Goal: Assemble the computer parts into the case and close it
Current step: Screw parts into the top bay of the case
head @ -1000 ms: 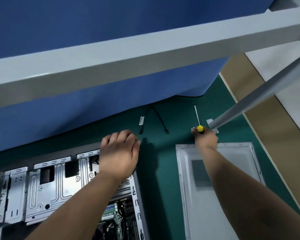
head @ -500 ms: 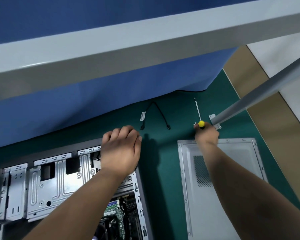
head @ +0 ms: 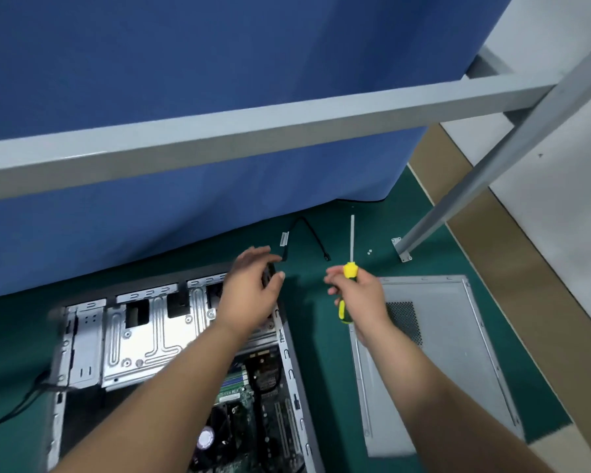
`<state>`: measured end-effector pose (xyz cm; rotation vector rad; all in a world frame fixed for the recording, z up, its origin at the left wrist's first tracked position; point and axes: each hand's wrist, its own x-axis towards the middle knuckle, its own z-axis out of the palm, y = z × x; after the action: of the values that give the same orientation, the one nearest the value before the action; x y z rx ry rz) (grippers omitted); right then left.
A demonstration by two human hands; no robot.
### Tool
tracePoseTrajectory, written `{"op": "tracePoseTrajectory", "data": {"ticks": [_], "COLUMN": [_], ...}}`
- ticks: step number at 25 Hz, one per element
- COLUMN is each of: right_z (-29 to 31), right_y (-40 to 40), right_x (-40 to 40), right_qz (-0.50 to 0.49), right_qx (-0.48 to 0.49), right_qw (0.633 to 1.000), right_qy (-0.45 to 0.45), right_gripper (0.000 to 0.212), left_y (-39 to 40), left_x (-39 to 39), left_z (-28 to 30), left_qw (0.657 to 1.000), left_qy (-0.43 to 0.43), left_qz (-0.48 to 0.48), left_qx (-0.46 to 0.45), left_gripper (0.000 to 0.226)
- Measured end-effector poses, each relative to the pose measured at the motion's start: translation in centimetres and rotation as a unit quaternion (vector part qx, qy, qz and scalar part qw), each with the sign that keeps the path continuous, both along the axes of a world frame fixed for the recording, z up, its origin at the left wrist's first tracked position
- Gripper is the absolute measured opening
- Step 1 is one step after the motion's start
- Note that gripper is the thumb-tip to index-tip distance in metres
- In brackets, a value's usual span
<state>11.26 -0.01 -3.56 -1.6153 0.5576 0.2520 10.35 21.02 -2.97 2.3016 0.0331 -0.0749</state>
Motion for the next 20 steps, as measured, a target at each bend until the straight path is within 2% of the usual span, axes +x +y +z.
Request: {"op": "tracePoseTrajectory", "data": {"ticks": [2, 5, 8, 14, 20], "right_z": [1.6, 2.9, 4.0, 5.4, 5.9], "right_y": [2.6, 5.4, 7.0, 8.6, 9.5], "right_x": [-3.0, -6.8, -9.2, -11.9, -13.2], "right_qz": [0.059, 0.136, 0.158, 0.225, 0.25], "right_qx": [0.048, 0.056, 0.049, 0.025, 0.035], "right_qw": [0.997, 0.989, 0.986, 0.973, 0.966], "right_qy": [0.0, 0.008, 0.022, 0.048, 0.056], "right_gripper": [0.011, 0.009, 0.022, 0.019, 0.02], "left_y": [-0.2, 0.1, 1.9, 5.6, 6.8], "left_x": [-3.7, -9.0, -12.5, -15.9, -17.7], "left_z": [0.9, 1.8, 2.2, 2.9, 3.2], "left_qw": [0.996, 0.975, 0.942, 0.897, 0.871], "left_qy": [-0.006, 0.046, 0.078, 0.137, 0.177], "left_qz": [0.025, 0.037, 0.089, 0.068, 0.073], "left_qx": [-0.088, -0.216, -0.313, -0.414, -0.452], "left_gripper": [0.023, 0.027, 0.019, 0.011, 0.009]}}
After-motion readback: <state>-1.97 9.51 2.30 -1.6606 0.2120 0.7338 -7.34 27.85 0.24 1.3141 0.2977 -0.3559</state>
